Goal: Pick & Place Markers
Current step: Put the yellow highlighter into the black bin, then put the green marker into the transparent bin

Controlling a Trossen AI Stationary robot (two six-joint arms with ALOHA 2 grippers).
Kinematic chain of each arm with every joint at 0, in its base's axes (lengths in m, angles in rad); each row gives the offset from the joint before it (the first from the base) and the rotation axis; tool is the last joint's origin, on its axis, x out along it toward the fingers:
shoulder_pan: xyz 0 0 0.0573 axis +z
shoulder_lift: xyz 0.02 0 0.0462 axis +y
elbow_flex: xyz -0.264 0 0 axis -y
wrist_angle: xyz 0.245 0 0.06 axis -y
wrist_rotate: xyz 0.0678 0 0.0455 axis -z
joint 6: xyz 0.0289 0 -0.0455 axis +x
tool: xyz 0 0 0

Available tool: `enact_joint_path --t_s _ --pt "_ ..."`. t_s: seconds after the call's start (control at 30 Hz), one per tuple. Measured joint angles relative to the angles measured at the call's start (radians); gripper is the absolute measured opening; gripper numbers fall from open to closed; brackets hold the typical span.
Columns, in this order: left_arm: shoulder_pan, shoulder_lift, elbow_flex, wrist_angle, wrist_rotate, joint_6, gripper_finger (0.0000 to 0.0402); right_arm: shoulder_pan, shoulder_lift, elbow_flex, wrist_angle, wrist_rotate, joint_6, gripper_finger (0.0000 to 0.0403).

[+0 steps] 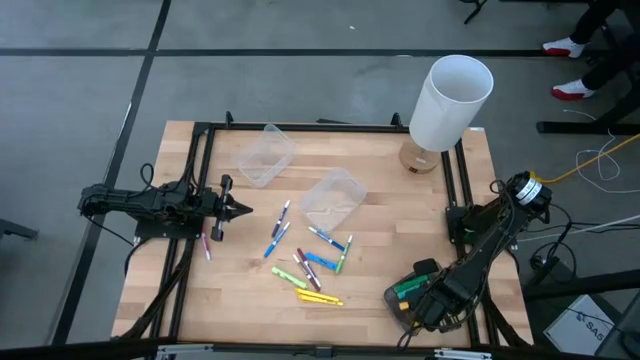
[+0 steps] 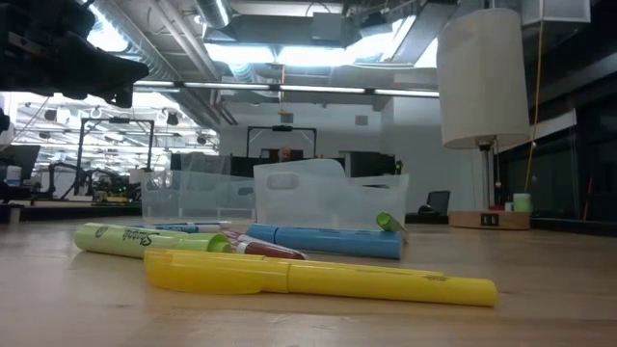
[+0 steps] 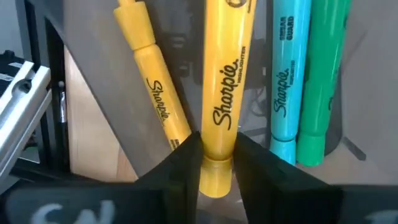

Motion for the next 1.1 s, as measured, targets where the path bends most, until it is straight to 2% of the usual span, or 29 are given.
enact_joint_path --t_s 0.17,0.47,0.63,1.1 --pt "0.000 0.000 0.000 0.000 0.000 0.000 0.0004 0.000 0.000 0.000 0.000 0.000 0.005 0.0127" --pt "0.000 0.000 0.000 0.000 0.000 0.000 0.0004 0.000 0.000 0.000 -0.009 0.000 0.007 0.0132" --pt "0.000 0.000 0.000 0.000 0.000 0.000 0.0004 -0.008 0.000 0.006 -0.029 -0.020 0.064 0.0133" --pt "0.000 0.000 0.000 0.000 0.000 0.000 0.0004 -0.040 0.000 0.182 -0.110 -0.033 0.069 0.0133"
